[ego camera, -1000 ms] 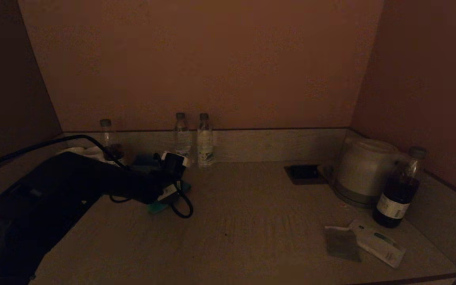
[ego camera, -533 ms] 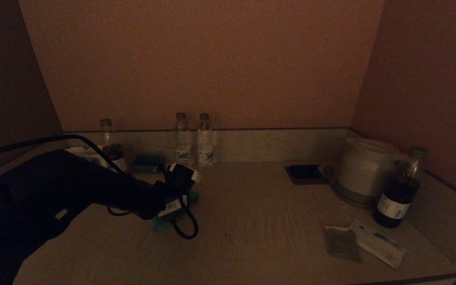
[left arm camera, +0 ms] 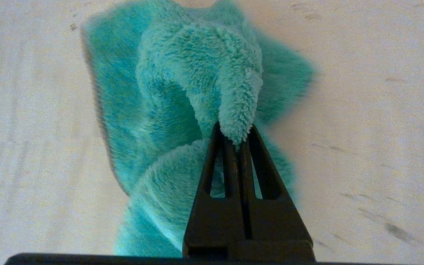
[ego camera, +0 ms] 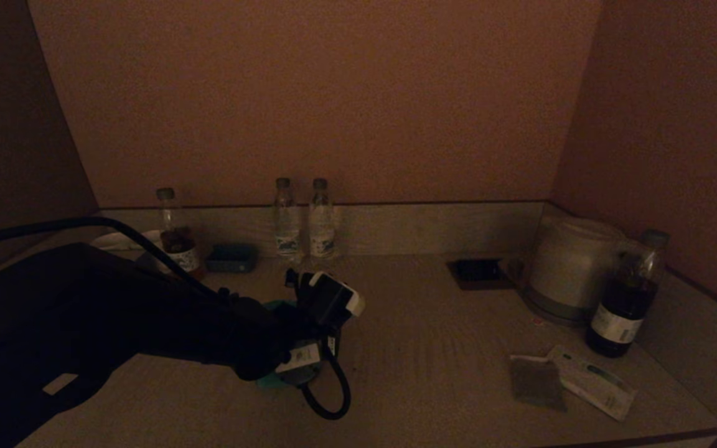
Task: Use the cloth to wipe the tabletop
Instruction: Sweep the stains on the table
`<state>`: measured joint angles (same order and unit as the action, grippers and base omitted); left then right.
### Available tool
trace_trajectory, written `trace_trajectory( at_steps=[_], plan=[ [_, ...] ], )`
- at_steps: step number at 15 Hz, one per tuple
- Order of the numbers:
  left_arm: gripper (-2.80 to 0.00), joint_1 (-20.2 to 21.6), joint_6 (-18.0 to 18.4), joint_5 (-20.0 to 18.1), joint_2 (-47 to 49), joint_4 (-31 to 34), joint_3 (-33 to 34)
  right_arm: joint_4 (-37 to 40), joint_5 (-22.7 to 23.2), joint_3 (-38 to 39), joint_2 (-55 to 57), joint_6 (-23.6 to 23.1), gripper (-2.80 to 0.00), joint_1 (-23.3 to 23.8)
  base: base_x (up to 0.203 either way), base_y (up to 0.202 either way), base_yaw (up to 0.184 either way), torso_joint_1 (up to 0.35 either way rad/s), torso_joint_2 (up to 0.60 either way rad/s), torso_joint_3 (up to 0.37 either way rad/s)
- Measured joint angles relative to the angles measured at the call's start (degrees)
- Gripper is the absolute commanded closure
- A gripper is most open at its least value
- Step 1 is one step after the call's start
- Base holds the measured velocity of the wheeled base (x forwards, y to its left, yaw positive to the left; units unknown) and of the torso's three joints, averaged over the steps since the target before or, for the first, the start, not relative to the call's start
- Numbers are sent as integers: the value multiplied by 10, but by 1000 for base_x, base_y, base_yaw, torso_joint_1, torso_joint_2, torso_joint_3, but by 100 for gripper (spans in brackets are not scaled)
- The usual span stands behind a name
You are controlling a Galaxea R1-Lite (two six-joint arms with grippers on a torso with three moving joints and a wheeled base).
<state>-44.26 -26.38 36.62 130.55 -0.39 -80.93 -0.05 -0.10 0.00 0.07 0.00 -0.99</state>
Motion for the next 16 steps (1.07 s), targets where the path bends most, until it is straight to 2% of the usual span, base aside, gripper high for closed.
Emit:
trace_trajectory(
  at_steps=[3,7,9,12,16],
  plan=[
    [0,-21,-2,-17,-3,-15,-12,0,0,0,0,0,0,1,0,0,0,0,0,0],
    [0,-27,4,-25,11,-43,-33,0,0,0,0,0,0,1,0,0,0,0,0,0],
    [0,-25,18,-25,17,-101,-47,0,0,0,0,0,0,1,0,0,0,0,0,0],
    [0,0,58,-18,-3,-186,-57,0,0,0,0,0,0,1,0,0,0,0,0,0],
    [0,57,118,7,-56,-261,-60,0,0,0,0,0,0,1,0,0,0,0,0,0]
  ],
)
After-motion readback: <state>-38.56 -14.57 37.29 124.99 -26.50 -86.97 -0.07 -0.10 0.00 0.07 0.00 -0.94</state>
